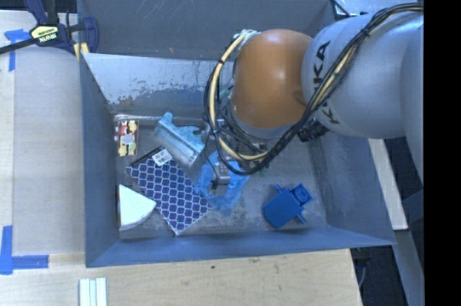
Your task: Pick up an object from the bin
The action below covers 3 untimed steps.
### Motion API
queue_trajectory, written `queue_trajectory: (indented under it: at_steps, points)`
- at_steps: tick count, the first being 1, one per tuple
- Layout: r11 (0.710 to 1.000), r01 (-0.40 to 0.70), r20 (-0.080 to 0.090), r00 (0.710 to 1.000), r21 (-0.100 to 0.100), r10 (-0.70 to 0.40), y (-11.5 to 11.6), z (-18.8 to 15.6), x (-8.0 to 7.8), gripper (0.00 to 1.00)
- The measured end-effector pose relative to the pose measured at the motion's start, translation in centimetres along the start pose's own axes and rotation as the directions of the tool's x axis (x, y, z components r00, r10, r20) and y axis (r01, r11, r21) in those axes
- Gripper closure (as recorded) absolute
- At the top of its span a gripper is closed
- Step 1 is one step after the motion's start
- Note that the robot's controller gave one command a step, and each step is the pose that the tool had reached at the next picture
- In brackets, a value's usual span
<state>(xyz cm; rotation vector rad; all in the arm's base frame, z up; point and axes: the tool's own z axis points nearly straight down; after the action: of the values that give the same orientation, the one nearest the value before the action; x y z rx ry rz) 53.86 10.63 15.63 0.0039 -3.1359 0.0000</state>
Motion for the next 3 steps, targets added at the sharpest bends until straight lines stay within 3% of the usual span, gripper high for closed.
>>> queue_trajectory:
  at_steps: [1,2,3]
  points:
    - [1.0,-0.003,0.008,1.0,-0.001,0.003,-0.1,-0.5,-0.2,0.0]
    - [0.997,0.071,-0.001,0.997,0.002,-0.071,-8.7,4.0,-1.6,0.0]
    - [0.879,-0.476,0.005,0.879,-0.004,0.476,-5.3,1.7,0.6,1.0]
